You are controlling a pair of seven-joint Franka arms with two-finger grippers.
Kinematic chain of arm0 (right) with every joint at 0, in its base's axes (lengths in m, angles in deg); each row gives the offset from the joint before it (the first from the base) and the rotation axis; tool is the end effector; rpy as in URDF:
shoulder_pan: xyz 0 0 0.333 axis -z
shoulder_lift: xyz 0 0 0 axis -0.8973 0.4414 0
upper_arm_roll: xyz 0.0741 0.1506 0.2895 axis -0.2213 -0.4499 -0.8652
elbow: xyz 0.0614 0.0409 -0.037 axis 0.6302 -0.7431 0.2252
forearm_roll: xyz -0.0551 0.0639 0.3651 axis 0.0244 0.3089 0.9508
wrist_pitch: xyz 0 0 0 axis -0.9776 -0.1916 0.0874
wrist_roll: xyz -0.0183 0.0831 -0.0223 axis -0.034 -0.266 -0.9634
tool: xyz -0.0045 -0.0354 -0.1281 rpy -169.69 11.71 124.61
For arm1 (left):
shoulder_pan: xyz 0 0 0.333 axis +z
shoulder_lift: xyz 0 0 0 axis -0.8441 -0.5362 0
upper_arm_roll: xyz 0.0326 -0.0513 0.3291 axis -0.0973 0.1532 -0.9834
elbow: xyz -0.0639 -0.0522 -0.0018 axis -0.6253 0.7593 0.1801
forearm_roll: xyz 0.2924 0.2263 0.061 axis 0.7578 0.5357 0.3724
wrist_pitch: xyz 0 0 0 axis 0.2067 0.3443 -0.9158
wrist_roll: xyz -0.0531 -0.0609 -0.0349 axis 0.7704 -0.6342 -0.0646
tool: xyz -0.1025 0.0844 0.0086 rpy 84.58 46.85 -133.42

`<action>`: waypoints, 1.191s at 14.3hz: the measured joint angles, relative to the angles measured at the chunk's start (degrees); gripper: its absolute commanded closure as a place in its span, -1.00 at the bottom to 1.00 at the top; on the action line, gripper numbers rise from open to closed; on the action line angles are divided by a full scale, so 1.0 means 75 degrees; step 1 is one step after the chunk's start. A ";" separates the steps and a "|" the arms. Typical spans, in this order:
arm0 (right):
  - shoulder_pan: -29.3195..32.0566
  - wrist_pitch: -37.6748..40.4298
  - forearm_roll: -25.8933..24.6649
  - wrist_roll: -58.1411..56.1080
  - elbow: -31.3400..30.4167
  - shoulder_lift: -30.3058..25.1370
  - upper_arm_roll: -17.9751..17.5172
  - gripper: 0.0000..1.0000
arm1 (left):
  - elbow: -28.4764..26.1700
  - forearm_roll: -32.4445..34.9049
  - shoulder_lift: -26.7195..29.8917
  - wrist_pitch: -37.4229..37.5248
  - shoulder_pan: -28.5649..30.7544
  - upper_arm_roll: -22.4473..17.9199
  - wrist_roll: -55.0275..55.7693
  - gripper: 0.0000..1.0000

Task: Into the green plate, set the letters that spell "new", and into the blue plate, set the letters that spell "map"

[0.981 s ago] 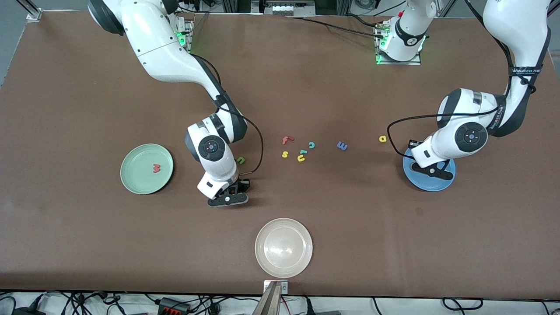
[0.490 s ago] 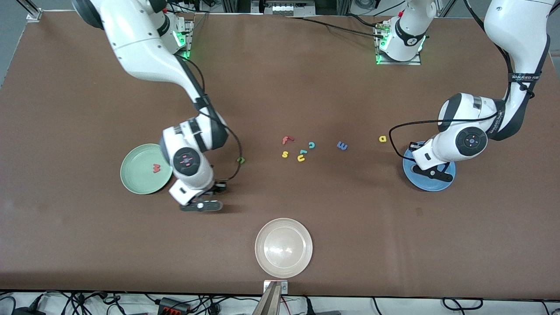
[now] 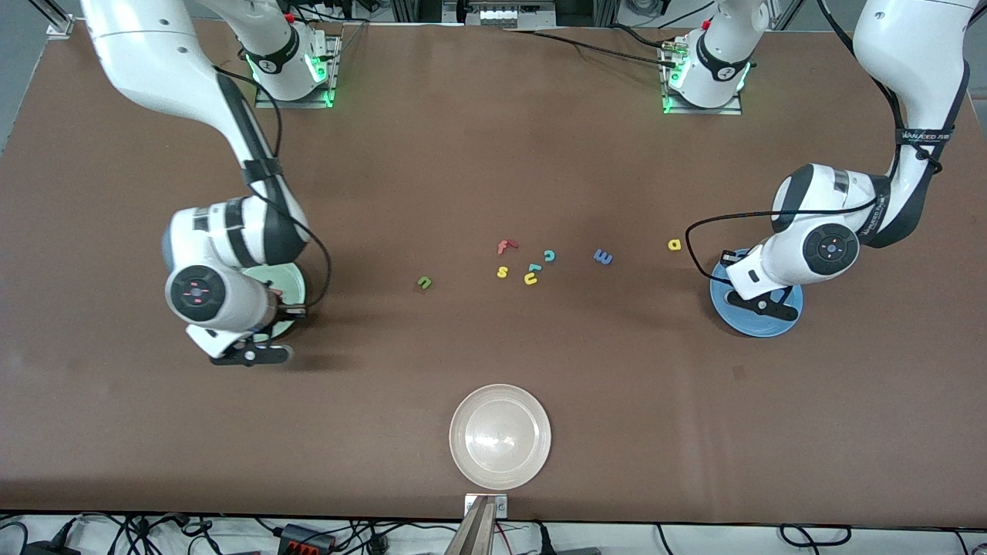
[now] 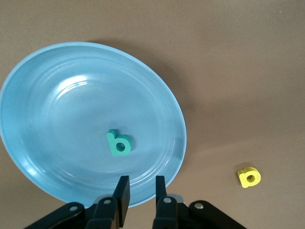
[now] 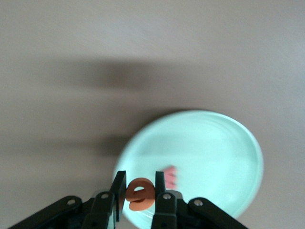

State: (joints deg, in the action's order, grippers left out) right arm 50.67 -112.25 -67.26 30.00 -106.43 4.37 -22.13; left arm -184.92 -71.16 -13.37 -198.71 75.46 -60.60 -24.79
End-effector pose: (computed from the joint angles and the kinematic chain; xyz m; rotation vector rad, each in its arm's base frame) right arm 0.6545 0.0988 0.2672 2.9911 0.0811 -0.2659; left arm 0.5564 -0.0217 0.2420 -3.0046 0.4288 0.4141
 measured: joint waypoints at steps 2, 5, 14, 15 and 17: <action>0.0437 -0.0080 -0.0001 -0.0360 -0.0424 -0.0176 0.0001 0.88 | -0.0001 0.0000 -0.0015 -0.0049 0.0000 0.0000 -0.0004 0.42; 0.0894 -0.0731 -0.0001 -0.0816 -0.1059 -0.0178 0.0000 0.87 | -0.0001 0.0000 -0.0028 -0.0070 -0.0001 0.0009 -0.0009 0.08; 0.0960 -0.1495 -0.0001 -0.0852 -0.1593 -0.0177 -0.0057 -1.00 | -0.0405 -0.0001 -0.0092 -0.0069 -0.0045 0.0968 0.1854 -0.77; 0.0946 -0.1445 -0.0001 -0.0851 -0.1545 -0.0293 -0.0109 -1.00 | -0.0550 -0.0001 -0.0092 -0.0075 -0.0056 0.1191 0.2221 -0.75; 0.0845 -0.1190 0.0005 -0.0830 -0.1508 -0.0599 -0.0316 -1.00 | -0.0941 -0.0001 -0.0091 -0.0446 -0.0079 0.1382 0.2535 -0.64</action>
State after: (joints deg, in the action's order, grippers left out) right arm 57.01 -121.18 -67.22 23.78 -117.74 -0.12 -24.51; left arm -191.98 -71.17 -14.05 -202.05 74.88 -50.24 -5.78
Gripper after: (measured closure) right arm 0.066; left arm 0.115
